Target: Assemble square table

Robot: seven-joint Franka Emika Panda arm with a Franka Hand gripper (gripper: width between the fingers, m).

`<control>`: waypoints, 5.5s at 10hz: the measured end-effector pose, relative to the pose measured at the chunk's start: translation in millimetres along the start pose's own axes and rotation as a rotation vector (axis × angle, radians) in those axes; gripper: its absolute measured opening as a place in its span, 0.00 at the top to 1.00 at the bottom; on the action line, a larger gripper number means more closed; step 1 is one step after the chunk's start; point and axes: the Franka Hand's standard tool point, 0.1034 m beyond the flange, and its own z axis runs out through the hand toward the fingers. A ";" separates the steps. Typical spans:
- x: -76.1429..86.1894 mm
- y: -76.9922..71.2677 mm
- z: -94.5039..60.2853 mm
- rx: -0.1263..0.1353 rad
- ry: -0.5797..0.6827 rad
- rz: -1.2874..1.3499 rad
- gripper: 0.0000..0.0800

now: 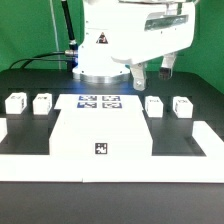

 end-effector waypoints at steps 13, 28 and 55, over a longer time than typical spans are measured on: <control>-21.1 -4.7 6.7 0.000 -0.001 -0.120 0.19; -136.3 -37.5 110.7 0.075 0.014 -0.650 0.69; -38.1 -60.1 109.5 0.043 0.048 -0.603 0.61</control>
Offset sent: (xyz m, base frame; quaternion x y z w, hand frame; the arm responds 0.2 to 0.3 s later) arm 0.0000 0.0000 0.0000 0.0000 0.0000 0.0000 1.0000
